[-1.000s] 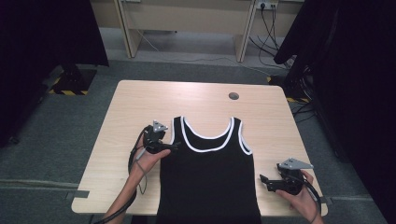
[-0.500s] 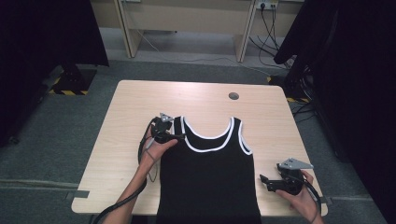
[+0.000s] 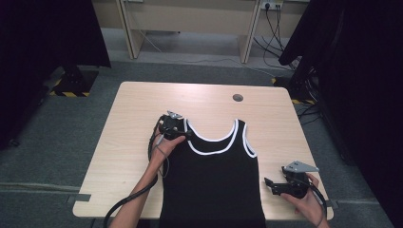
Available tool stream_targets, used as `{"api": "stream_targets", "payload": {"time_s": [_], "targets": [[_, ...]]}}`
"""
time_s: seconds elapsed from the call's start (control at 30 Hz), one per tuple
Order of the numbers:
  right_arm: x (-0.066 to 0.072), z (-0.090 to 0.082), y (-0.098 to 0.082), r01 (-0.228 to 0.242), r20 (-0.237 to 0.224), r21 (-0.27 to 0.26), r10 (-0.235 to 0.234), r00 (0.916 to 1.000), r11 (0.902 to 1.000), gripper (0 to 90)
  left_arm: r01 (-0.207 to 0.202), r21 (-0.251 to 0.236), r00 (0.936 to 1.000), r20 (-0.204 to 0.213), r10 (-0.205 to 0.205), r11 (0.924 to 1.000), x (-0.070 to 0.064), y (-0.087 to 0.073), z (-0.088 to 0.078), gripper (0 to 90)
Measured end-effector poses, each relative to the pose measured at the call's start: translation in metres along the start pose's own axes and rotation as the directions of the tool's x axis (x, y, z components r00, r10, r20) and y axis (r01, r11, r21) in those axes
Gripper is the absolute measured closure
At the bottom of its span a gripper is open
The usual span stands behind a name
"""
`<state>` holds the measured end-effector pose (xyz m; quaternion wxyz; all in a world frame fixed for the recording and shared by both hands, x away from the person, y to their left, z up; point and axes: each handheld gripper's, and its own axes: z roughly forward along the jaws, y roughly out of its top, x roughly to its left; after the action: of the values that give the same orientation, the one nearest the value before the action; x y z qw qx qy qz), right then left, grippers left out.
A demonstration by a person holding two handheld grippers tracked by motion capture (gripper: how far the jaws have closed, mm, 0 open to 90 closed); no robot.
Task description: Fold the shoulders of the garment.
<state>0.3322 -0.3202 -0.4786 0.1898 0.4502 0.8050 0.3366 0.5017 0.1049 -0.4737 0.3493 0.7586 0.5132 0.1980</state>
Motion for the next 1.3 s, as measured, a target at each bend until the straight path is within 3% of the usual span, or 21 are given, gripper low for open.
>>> {"api": "stream_targets", "payload": {"time_s": [0.13, 0.23, 0.4, 0.47, 0.5, 0.53, 0.67, 0.8, 1.07, 1.3], "targets": [[0.0, 0.0, 0.0, 0.001, 0.0, 0.0, -0.001, 1.0, 1.0, 13.8, -0.006, 0.009, 0.9998, -0.019, 0.006, 0.9999, 0.001, 0.008, 0.007, 12.5], [0.0, 0.0, 0.0, 0.0, -0.001, 0.0, 0.0, 1.0, 1.0, 13.7, -0.051, 0.02, 0.9981, -0.034, 0.052, 0.9985, 0.0, 0.008, 0.011, 22.7], [0.0, 0.0, 0.0, 0.001, -0.001, 0.0, -0.001, 1.0, 1.0, 13.8, -0.08, -0.025, 0.9968, -0.011, 0.079, 0.9965, -0.001, 0.005, 0.012, 47.7], [0.0, 0.0, 0.0, 0.002, -0.001, 0.0, -0.002, 1.0, 1.0, 13.8, -0.069, -0.03, 0.9976, 0.0, 0.069, 0.9972, -0.001, 0.005, 0.012, 64.5], [0.0, 0.0, 0.0, 0.002, -0.001, 0.0, -0.002, 1.0, 1.0, 13.8, -0.058, -0.03, 0.9983, 0.003, 0.058, 0.9979, -0.001, 0.005, 0.012, 64.5], [0.0, 0.0, 0.0, 0.001, -0.001, 0.0, -0.001, 1.0, 1.0, 13.7, -0.05, -0.03, 0.9987, 0.002, 0.05, 0.9983, -0.002, 0.005, 0.012, 72.2], [0.0, 0.0, 0.0, 0.002, -0.002, 0.0, -0.002, 1.0, 1.0, 13.8, -0.038, -0.027, 0.9991, 0.018, 0.039, 0.9989, -0.004, 0.006, 0.01, 78.5], [0.0, 0.0, 0.0, 0.002, -0.002, 0.0, -0.002, 1.0, 1.0, 13.7, -0.039, -0.05, 0.9986, 0.034, 0.041, 0.998, -0.007, 0.011, -0.002, 81.2], [0.0, 0.0, 0.0, 0.002, -0.002, 0.0, -0.002, 1.0, 1.0, 13.8, -0.025, -0.103, 0.9931, 0.111, 0.037, 0.9943, -0.012, 0.017, -0.04, 81.2], [0.0, 0.0, 0.0, 0.002, -0.002, 0.0, -0.002, 1.0, 1.0, 13.7, -0.048, -0.143, 0.9892, 0.13, 0.067, 0.9886, -0.018, 0.006, -0.071, 80.4]]}}
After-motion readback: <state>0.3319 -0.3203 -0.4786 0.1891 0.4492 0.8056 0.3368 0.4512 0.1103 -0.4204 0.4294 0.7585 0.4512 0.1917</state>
